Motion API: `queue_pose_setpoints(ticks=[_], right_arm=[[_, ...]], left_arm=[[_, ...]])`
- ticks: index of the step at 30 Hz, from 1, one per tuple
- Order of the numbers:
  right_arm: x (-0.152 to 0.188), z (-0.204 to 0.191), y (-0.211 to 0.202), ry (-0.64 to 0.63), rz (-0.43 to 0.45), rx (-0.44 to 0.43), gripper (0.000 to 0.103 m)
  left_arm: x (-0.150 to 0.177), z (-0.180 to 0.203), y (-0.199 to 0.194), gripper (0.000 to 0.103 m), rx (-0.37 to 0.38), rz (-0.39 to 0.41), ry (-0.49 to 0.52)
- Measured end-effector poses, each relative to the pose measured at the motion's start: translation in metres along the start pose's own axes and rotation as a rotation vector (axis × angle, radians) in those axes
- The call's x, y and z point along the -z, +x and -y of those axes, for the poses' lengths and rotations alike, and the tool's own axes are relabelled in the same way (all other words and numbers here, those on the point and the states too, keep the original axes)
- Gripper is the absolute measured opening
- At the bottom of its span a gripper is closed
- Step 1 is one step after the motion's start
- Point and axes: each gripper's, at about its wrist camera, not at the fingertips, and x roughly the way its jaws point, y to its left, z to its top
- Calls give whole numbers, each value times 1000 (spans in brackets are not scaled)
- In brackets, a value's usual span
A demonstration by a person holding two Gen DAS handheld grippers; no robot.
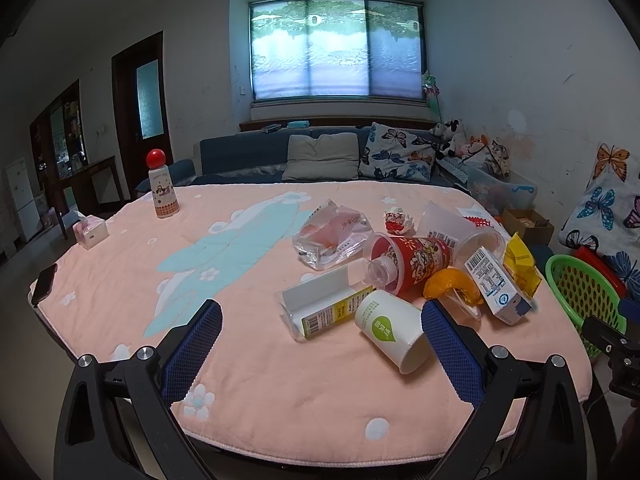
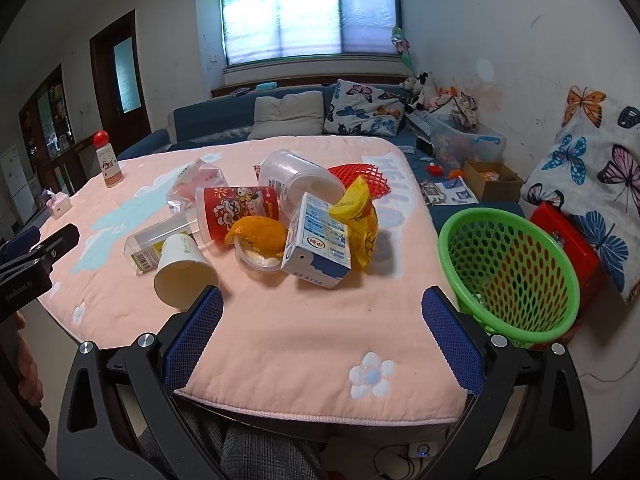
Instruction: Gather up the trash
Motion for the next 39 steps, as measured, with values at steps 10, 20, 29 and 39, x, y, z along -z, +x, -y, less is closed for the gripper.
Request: queue_pose_setpoints(ticks=[10, 20, 29, 39], right_arm=[[-1, 2, 3, 0, -3, -1, 99], [-6, 5, 19, -15, -26, -14, 99], [-17, 20, 47, 19, -65, -51, 99], [-44, 43, 93, 35, -97, -77, 97]], left_arm=[[0, 0, 1, 97, -1, -2, 1], [0, -3, 15, 97, -4, -32, -1], [-2, -4, 27, 97, 1, -65, -5], [-6, 0, 46, 97, 26, -111, -13]])
